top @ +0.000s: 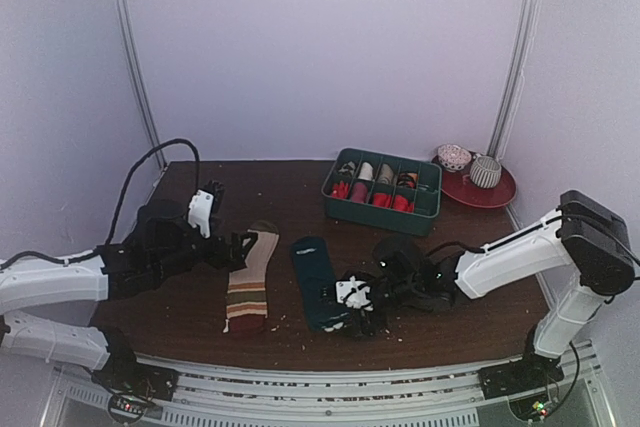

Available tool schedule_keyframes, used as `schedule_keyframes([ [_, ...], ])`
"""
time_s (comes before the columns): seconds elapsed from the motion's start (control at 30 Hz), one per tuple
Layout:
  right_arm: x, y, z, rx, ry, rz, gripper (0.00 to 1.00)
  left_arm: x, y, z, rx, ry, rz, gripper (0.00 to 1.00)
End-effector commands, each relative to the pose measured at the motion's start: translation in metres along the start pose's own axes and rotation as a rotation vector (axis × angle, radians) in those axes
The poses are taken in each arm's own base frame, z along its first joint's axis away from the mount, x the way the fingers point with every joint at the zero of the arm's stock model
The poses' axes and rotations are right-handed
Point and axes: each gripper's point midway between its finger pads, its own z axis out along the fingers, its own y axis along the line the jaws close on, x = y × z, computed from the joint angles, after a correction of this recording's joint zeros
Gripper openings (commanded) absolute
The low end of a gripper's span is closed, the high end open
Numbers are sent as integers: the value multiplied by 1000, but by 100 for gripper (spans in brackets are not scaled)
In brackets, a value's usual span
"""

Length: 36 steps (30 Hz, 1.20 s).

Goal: Roll the socks
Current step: Roll the sock at the center of the board.

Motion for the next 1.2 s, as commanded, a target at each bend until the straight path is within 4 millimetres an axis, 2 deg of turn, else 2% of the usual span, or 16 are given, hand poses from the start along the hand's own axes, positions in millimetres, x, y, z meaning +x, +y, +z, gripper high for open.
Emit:
schedule_keyframes([
  [0.0, 2, 14, 7, -84, 5, -19, 87, 5, 1, -4, 4, -1, 21, 98],
  [0.37, 24, 7, 29, -73, 93, -1, 80, 16, -5, -4, 43, 23, 35, 95],
  [0.53, 41, 7, 37, -87, 168, 62, 63, 21, -7, -5, 63, 32, 47, 93],
  [0.63, 49, 15, 38, -124, 216, 128, 52, 22, -10, -4, 78, 35, 53, 92],
  [0.77, 46, 21, 39, -196, 260, 278, 30, 24, -18, -4, 131, 21, 74, 87],
  [0.87, 38, 27, 41, -283, 283, 443, 19, 29, -27, -4, 186, 6, 87, 84],
  [1.03, 35, 41, 39, -477, 373, 727, 11, 42, -50, -7, 319, -5, 112, 81],
  [1.17, 16, 36, 36, -611, 315, 977, 9, 55, -73, -13, 410, -7, 148, 81],
])
